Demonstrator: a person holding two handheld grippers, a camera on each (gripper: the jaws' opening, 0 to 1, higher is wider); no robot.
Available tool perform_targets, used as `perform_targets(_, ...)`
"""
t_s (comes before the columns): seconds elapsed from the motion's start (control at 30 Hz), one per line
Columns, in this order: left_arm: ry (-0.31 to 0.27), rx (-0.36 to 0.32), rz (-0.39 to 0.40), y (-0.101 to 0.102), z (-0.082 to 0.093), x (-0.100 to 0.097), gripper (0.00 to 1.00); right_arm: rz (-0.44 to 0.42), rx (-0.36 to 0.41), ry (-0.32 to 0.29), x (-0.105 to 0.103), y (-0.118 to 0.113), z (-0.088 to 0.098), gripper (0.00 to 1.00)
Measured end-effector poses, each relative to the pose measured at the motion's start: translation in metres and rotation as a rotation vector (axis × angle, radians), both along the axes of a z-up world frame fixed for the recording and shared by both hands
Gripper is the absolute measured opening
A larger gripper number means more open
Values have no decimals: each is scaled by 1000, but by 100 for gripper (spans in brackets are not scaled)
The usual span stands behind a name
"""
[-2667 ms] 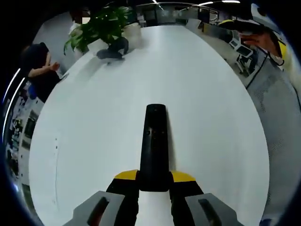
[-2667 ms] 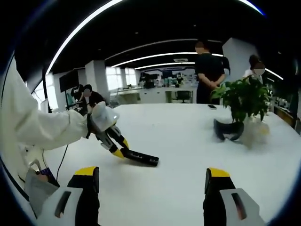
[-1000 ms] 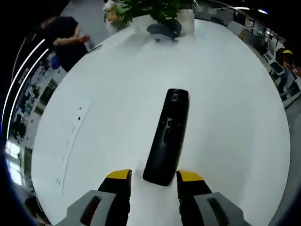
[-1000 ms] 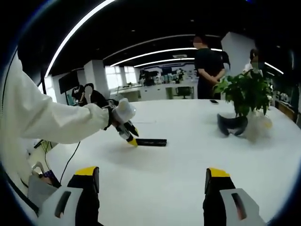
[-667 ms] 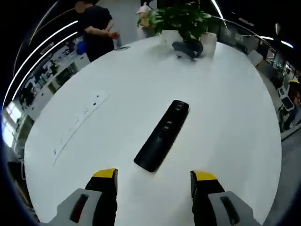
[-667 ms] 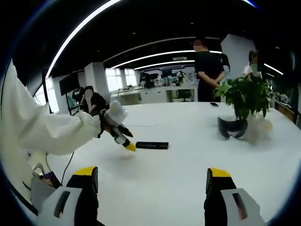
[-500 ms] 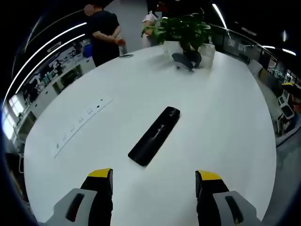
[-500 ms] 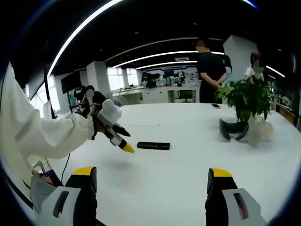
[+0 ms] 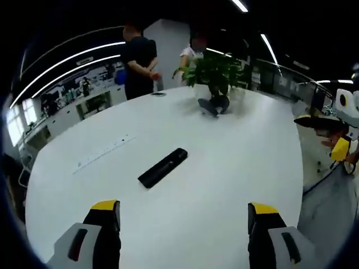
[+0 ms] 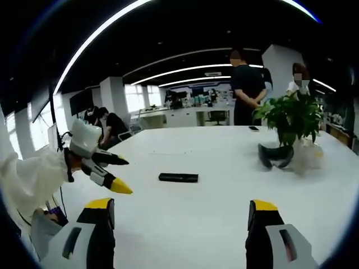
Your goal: Press the specified remote control buttons in sequence, fully releasing each button before pressing the next.
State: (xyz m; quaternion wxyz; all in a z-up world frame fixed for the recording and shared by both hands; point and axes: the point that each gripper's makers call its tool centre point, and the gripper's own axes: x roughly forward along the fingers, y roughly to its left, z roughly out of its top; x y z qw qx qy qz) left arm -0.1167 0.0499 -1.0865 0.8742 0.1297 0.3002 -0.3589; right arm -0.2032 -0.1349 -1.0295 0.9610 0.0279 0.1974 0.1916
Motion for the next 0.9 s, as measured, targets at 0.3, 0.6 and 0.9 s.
perform_targets(0.3, -72, -150, 172, 12, 34, -29, 100, -6, -11, -7, 0, 2, -4, 99)
perform_targets(0.6, -123, -266, 302, 18, 55, -55, 100, -3, 1, 21, -7, -2, -11, 99)
perform_targets(0.9, -225, -242, 354, 32, 52, -75, 100, -14, 5, -19, -13, -6, -4, 99)
